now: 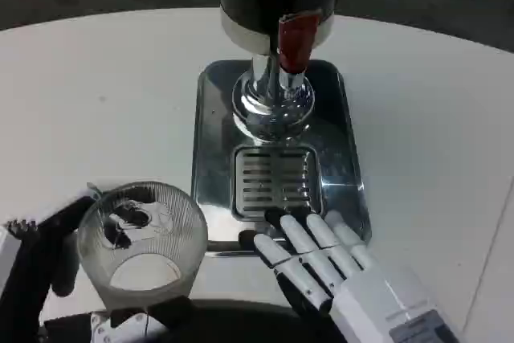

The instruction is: Grasp the cup under the faucet to collect the drink, then remove the cup.

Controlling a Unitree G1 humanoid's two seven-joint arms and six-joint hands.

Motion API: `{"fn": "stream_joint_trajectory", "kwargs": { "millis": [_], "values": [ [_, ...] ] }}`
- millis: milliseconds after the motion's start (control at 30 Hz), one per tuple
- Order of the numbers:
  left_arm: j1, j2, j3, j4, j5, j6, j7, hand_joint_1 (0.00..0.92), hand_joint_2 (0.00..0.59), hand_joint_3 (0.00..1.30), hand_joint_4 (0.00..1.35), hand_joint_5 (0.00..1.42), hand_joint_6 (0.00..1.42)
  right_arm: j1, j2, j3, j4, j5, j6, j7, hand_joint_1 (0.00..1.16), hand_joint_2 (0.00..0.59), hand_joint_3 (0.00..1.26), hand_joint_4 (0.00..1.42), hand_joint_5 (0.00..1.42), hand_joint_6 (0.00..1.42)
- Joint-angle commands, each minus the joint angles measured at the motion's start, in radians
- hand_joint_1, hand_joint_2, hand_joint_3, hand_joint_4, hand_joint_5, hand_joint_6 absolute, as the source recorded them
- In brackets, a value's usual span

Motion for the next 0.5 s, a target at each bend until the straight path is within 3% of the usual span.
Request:
{"fn": "stream_joint_trajectory", "kwargs": {
  "millis": [33, 500],
  "values": [
    [-0.016, -0.001, -0.011, -0.019, 0.0, -0.01, -0.005, 0.517, 0.116, 0.98, 1.1, 1.24, 1.34, 0.017, 0.011, -0.007, -0.013, 0.01, -0.018, -0.018, 0.41, 0.514, 0.12, 0.0, 0.0, 0.0],
    [-0.03, -0.007, -0.017, -0.013, -0.034, 0.035, -0.021, 0.517, 0.115, 0.98, 1.1, 1.24, 1.34, 0.025, 0.038, -0.014, -0.013, 0.004, -0.016, -0.008, 0.42, 0.515, 0.13, 0.0, 0.0, 0.0]
  ]
}}
